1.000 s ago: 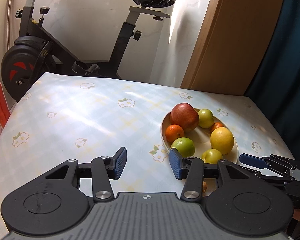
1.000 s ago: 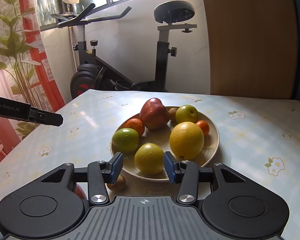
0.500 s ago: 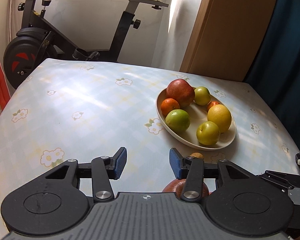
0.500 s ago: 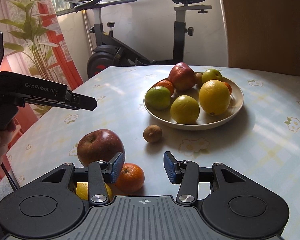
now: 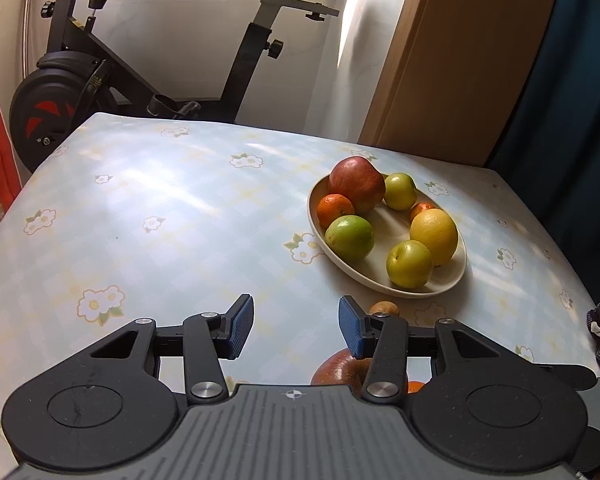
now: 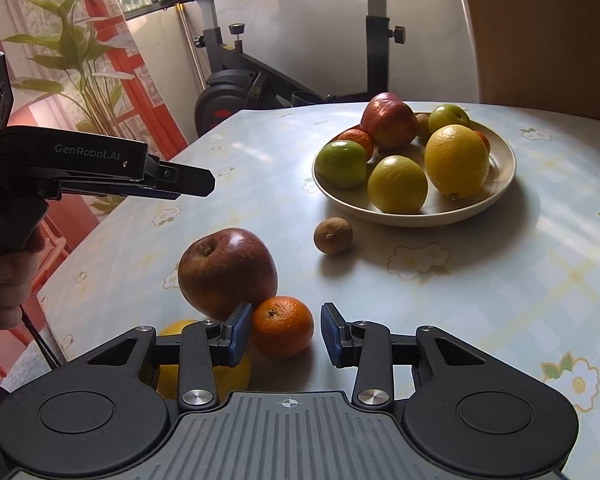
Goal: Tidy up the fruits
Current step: 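Move both tools toward the loose fruits lying beside the plate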
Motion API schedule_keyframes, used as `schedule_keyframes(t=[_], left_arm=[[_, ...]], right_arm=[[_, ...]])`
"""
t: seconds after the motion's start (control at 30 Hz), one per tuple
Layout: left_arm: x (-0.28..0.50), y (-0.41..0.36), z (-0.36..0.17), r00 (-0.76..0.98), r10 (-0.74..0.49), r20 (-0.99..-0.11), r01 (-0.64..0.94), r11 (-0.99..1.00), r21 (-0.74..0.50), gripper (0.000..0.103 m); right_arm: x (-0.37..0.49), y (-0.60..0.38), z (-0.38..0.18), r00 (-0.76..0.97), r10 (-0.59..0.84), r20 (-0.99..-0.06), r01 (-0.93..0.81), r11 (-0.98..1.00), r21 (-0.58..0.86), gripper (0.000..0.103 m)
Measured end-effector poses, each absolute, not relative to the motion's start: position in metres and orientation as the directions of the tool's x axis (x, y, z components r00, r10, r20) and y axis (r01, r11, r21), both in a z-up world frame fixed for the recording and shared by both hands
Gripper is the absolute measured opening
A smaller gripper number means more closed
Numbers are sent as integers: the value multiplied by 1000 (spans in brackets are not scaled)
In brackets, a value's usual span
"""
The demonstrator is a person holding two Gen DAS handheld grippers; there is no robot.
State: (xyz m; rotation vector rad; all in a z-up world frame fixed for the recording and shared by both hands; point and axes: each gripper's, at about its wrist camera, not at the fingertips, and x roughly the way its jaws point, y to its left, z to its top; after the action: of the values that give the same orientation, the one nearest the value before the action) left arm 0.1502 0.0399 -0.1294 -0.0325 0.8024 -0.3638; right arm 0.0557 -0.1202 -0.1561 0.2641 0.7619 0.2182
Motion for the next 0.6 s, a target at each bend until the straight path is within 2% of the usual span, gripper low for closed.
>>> schedule_keyframes(t=[0.4, 0.6], left_arm=[[147, 37, -133, 631, -323, -706, 307, 939, -155, 49], [146, 37, -134, 631, -325, -704, 305, 939, -160, 49]], right_arm=[[56, -124, -162, 696, 337, -634, -93, 918, 385, 32], [54, -140, -162, 755, 212, -621, -23, 954, 298, 31]])
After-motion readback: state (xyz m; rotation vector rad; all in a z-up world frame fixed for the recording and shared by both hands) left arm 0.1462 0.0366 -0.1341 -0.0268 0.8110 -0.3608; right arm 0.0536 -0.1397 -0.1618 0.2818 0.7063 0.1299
